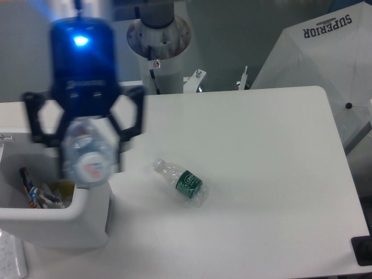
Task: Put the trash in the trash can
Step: 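Lift the red-labelled bottle and carry it over the white bin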
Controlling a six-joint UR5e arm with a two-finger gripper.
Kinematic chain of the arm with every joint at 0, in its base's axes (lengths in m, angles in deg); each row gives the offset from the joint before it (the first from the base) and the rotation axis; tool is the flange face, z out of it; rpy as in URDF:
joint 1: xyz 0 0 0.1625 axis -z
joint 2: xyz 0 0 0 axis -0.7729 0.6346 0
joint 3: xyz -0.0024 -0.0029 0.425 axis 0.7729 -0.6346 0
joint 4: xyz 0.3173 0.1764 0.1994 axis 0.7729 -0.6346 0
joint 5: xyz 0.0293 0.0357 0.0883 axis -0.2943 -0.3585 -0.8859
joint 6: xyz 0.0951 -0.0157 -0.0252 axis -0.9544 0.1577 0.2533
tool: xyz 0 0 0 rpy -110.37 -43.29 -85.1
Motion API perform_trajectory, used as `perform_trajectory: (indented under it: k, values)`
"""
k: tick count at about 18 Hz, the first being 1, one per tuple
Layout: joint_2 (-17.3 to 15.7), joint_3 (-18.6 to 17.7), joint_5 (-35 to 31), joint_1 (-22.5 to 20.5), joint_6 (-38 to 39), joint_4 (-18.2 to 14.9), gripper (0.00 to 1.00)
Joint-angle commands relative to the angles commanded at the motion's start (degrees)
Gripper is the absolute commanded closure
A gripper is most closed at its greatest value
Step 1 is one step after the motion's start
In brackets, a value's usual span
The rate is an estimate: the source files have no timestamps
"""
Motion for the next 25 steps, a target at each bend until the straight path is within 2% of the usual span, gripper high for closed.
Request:
perform_trajectory:
  k: [3,7,10,12,15,20,22,25]
  values:
    - [1.93,-0.35,0.0,1.67,-0.26,0.0,0.37]
    - [2.73,-1.49,-0.09,2.38,-0.44,0.0,0.36]
    - [2.2,-4.12,-0.09,2.55,-0.52,0.0,0.26]
    - [1.85,-5.53,-0.52,2.99,-0.87,0.09,0.05]
    - [1.32,-5.8,-0.53,3.17,-0.97,0.0,0.01]
    - [-0.87,-5.97,-0.62,2.3,-0.18,-0.09,0.0]
    - [-4.46,-9.47,-0.7,-2.69,1.31,-0.26,0.0]
    - [-8.69,-18.43,-0.97,-7.54,2.9,-0.26,0.0]
